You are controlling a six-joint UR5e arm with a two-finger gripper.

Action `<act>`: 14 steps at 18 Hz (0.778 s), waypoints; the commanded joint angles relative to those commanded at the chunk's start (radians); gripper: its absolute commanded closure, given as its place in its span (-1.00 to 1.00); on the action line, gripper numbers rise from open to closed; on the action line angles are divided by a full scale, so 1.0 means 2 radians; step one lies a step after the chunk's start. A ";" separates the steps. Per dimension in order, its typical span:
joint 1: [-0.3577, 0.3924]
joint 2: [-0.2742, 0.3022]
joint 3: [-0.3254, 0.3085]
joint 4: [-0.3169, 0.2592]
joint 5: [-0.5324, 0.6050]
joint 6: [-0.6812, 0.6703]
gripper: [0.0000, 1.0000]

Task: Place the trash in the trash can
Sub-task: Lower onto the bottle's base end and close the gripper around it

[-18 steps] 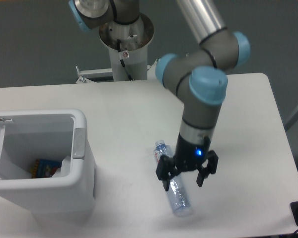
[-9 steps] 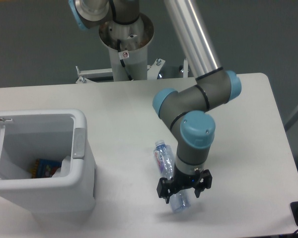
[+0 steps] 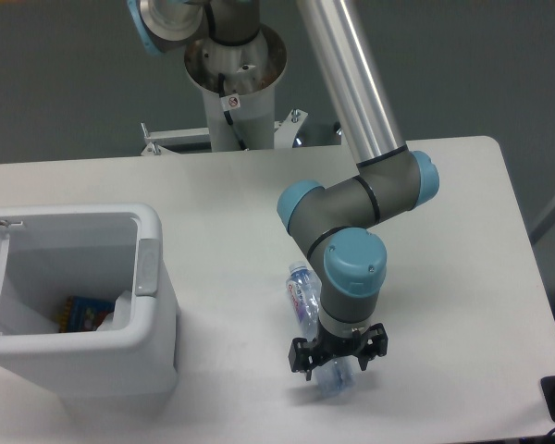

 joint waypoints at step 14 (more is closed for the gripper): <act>0.000 0.001 -0.010 0.000 0.018 0.000 -0.17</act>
